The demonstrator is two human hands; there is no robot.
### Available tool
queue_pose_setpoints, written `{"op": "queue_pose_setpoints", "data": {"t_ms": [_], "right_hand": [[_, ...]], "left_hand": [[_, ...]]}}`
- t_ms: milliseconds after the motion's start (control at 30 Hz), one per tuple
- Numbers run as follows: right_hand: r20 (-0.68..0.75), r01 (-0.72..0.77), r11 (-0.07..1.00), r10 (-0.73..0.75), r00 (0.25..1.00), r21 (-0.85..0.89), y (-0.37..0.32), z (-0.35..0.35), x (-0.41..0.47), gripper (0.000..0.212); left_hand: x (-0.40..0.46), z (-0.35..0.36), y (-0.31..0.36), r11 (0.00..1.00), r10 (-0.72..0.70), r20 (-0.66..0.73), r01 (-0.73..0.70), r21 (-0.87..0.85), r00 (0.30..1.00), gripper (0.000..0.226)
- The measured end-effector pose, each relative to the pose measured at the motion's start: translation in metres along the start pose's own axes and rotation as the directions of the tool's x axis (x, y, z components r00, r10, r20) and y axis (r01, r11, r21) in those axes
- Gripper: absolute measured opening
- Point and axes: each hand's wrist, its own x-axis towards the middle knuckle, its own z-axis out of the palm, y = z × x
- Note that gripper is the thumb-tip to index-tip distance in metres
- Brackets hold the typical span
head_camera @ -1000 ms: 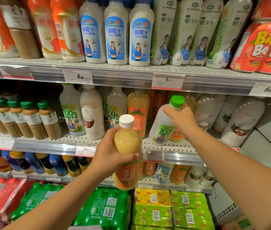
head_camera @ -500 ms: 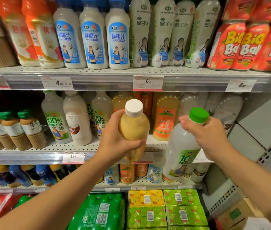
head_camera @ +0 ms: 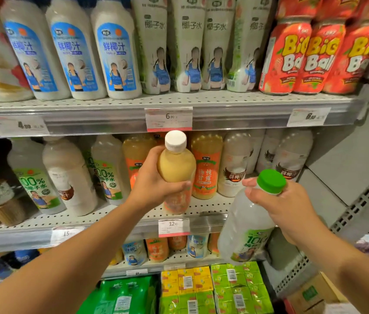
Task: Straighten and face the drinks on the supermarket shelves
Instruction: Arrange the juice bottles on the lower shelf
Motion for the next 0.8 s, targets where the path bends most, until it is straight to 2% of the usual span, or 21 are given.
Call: {"op": "queue_pose_setpoints", "data": {"t_ms": [133,333,467,600,700,800], "right_hand": [[0.015,-0.005,1.0,0.005,1.0,-0.002,0.01,0.002,0.005,0.018],[0.045,-0.011,1.0,0.01,0.999,0.029,0.018,0.01,0.01,0.021],[0.041,-0.016,0.998,0.014,0.999,0.055,0.018,0.009,0.01,0.02],[0.042,-0.021,0.998,0.018,0.999,0.061,0.019,0.008,0.008,0.022],[0.037,-0.038,0.997,0.036,0.999,0.06,0.021,0.005,0.006,0.023],[0.039,-0.053,0.997,0.051,0.998,0.059,0.022,0.005,0.006,0.022]], "left_hand": [[0.012,0.002,0.001,0.999,0.013,0.153,-0.018,0.03,0.988,0.09],[0.028,0.009,0.012,0.989,0.069,0.287,-0.103,0.106,0.956,0.088],[0.041,0.02,0.022,0.976,0.033,0.348,-0.106,0.192,0.937,0.089],[0.053,0.027,0.023,0.98,-0.07,0.292,0.011,0.197,0.954,0.093],[0.053,0.023,0.013,0.986,-0.165,0.188,0.154,0.07,0.968,0.083],[0.046,0.018,0.005,0.98,-0.192,0.071,0.194,-0.031,0.979,0.078]]}}
